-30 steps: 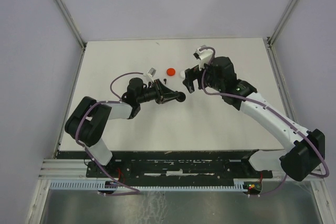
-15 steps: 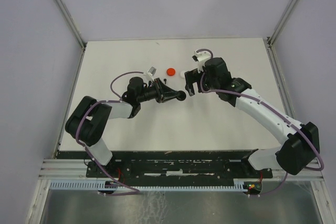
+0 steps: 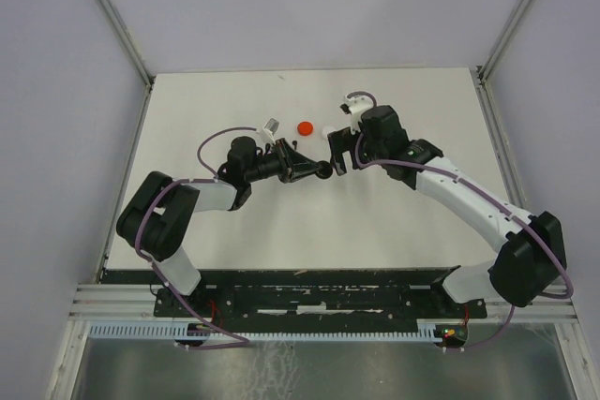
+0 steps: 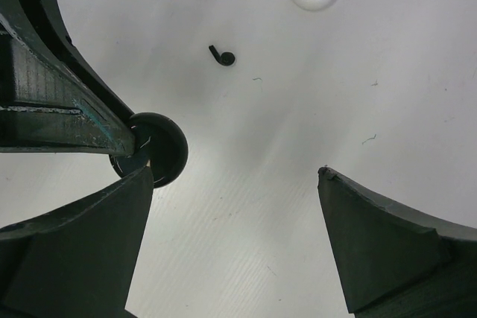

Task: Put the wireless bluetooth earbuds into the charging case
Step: Open the charging case.

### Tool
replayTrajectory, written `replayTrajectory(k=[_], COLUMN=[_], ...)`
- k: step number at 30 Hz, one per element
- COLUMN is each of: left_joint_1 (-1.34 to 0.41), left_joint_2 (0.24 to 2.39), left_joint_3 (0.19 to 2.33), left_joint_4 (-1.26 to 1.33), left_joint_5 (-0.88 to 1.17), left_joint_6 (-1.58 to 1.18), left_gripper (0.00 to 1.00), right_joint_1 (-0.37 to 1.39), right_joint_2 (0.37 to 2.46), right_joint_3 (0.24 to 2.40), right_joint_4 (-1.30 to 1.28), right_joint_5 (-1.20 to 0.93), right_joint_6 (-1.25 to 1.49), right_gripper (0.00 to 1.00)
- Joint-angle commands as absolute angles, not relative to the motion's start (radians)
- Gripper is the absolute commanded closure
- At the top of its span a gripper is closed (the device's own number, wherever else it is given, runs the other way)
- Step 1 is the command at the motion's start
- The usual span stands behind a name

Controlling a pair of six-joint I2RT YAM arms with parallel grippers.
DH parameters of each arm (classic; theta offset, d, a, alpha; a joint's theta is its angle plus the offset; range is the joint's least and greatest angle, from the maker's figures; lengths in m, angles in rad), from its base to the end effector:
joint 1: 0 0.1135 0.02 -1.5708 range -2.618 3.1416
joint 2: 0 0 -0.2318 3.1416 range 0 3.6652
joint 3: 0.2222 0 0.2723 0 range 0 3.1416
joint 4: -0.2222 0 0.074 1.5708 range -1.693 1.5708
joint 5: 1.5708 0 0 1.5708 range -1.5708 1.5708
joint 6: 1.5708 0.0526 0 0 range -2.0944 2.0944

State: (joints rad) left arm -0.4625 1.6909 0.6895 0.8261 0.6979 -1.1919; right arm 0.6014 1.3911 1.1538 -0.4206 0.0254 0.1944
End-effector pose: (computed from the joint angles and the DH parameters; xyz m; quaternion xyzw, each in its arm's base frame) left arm 0.3018 -0.1882 0.1323 -0.0516 0.7511 -0.6218 0.2159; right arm 0.2902 0.1975 0.2601 -0.1759 0.8802 0.1603 0.4107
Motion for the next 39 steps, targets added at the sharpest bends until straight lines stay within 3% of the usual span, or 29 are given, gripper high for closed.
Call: replayTrajectory(k=[1, 39], left_joint_1=[-0.467, -0.468], left_joint_2=[1.683, 1.676], left_joint_3=[0.727, 0.671], left_joint_4=[0.892, 1.025], left_joint_5=[0.696, 0.691], left_joint_6=[-1.223, -1.355], left_gripper=[0.97, 0.97], right_joint_1=[0.603, 0.603], right_joint_2=[1.414, 1.565], right_joint_3=[1.155, 1.105], right_joint_4=[-0.403, -0.079], right_joint_5=[0.016, -0.069], right_joint_6=[0.204, 0.312], right_gripper=[0.01, 0.01])
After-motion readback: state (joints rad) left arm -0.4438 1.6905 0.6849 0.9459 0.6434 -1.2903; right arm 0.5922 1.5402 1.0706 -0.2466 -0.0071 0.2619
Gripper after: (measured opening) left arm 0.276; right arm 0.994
